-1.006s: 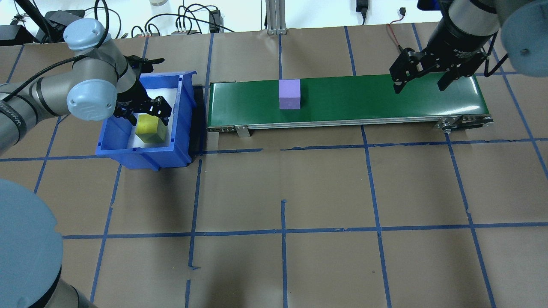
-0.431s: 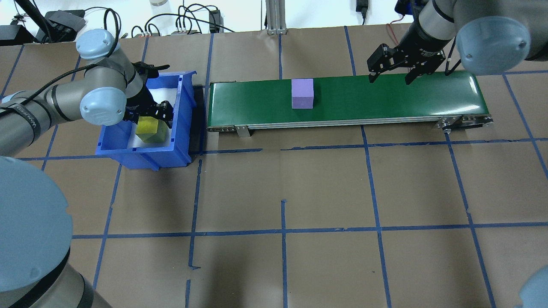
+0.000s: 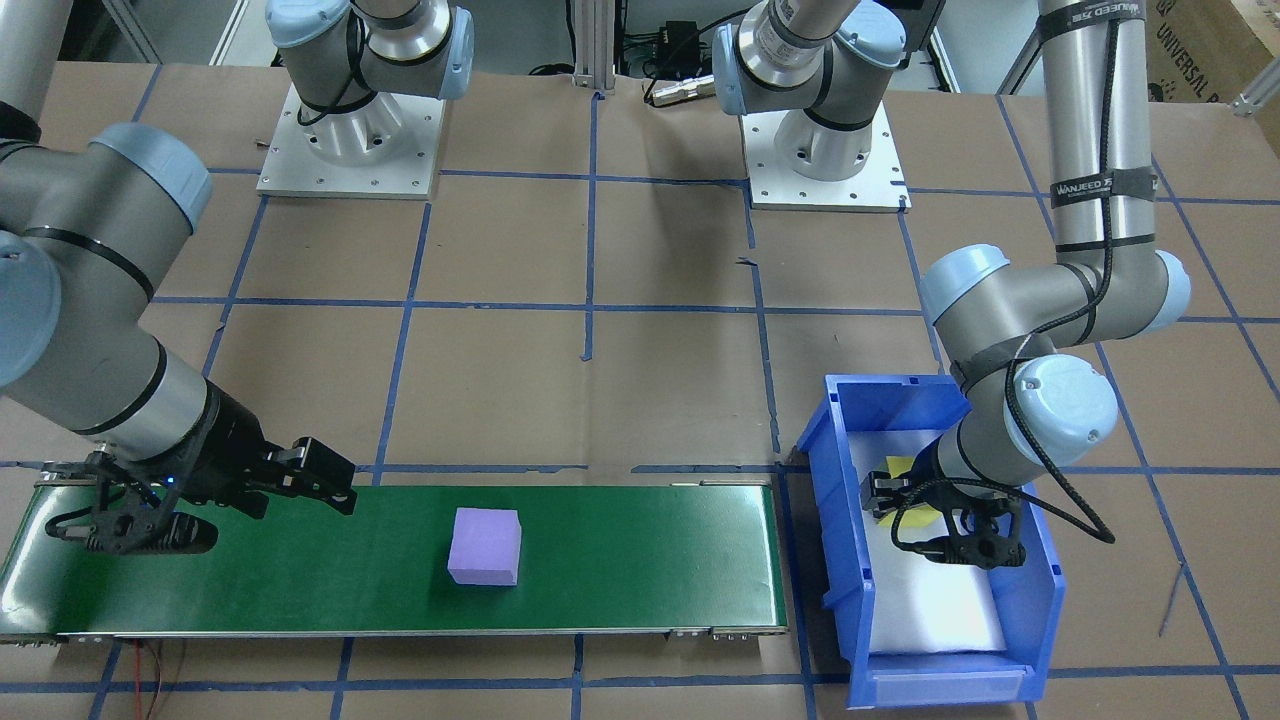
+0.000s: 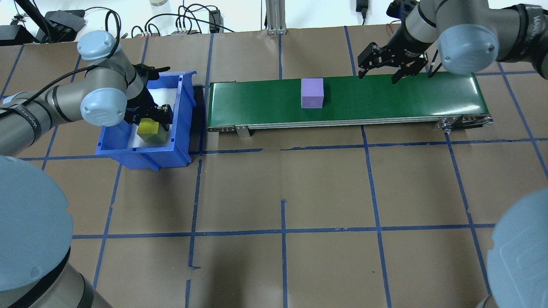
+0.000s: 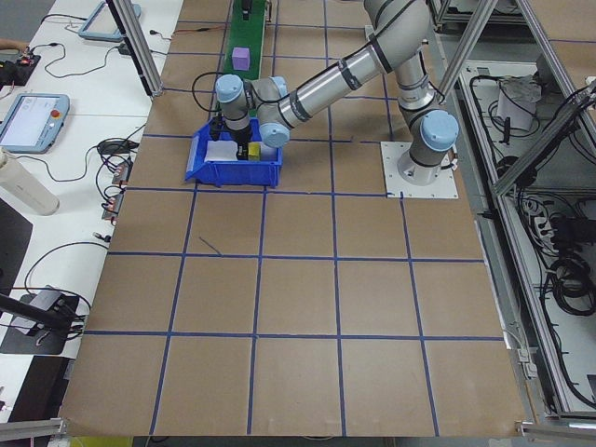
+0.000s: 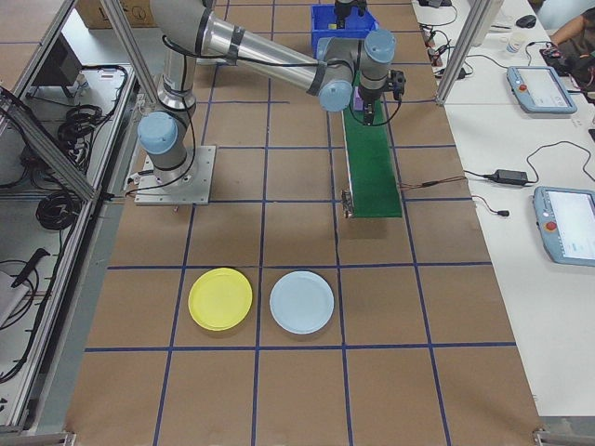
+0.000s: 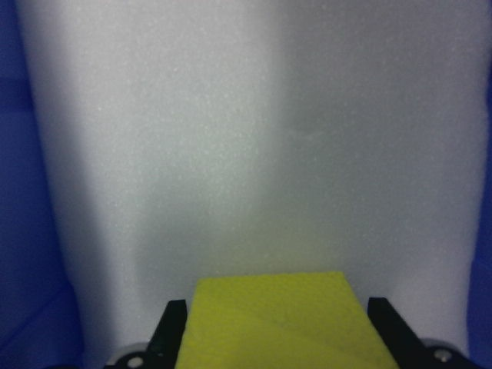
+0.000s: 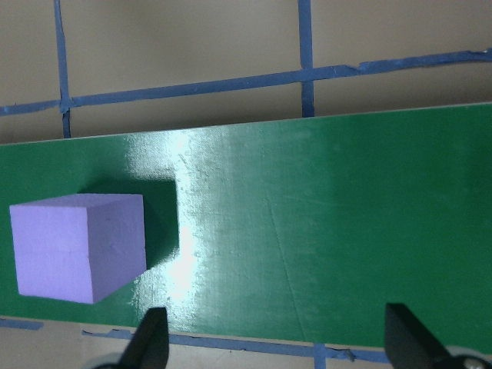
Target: Move block left to right into plate
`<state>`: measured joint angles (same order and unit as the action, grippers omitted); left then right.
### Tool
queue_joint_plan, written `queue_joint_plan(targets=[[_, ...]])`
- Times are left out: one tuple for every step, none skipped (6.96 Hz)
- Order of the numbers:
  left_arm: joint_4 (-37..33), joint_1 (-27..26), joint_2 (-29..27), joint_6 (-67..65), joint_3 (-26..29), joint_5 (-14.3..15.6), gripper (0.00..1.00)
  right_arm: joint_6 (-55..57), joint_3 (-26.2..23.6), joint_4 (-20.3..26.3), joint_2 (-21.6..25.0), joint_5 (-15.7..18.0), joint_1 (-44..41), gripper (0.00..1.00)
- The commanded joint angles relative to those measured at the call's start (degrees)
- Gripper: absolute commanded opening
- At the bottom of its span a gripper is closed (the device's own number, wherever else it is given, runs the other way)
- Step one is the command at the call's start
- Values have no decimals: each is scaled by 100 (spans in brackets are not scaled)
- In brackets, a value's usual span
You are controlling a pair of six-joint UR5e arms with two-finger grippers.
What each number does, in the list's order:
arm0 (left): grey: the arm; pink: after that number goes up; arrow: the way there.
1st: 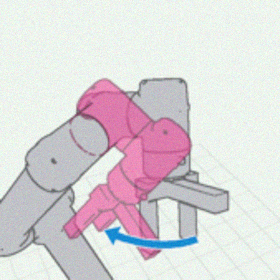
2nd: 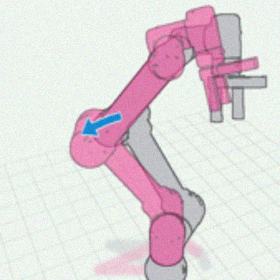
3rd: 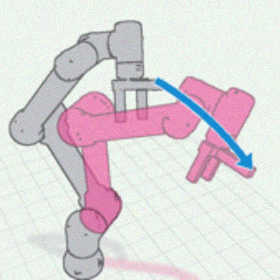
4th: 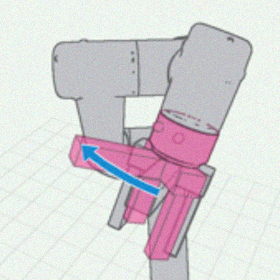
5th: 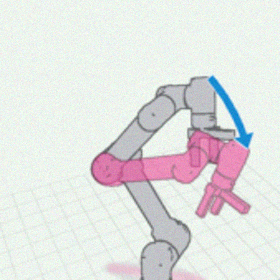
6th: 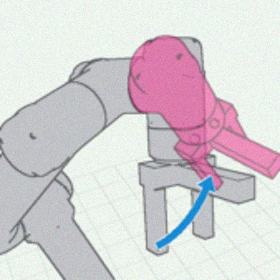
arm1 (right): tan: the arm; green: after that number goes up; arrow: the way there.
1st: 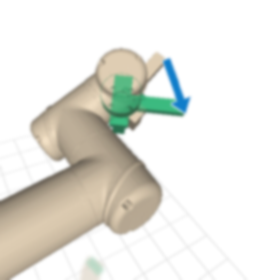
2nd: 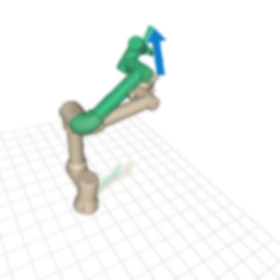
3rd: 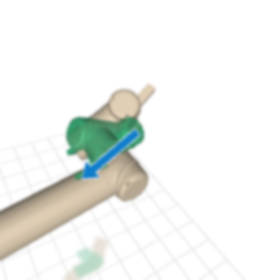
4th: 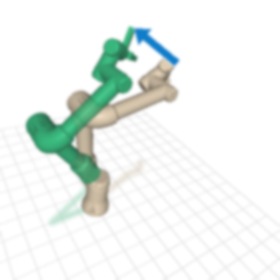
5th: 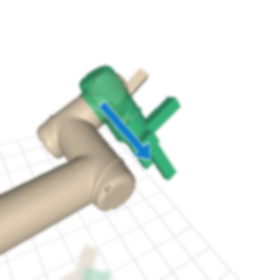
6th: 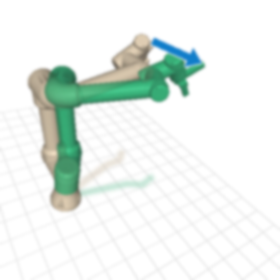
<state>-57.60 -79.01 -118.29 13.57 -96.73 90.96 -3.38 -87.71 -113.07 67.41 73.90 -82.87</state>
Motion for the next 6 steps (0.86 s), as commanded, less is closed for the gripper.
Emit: queue_joint_plan(targets=[[-75,0,130,-3,424,1,49,161,88,-13,-184,-42,-1,100],[-763,-9,157,-38,853,-25,50,345,97,-13,-176,-51,-1,100],[-1144,-61,192,-143,1319,-43,50,346,97,-13,-184,-51,-1,100],[-1304,-166,183,-170,1585,-130,50,346,97,-13,-202,-60,-1,100],[-1297,-506,201,-475,1796,-122,50,346,158,-13,-272,-60,-1,100],[-1289,-814,131,-922,1998,-105,50,477,219,-13,-325,-69,-1,100]])
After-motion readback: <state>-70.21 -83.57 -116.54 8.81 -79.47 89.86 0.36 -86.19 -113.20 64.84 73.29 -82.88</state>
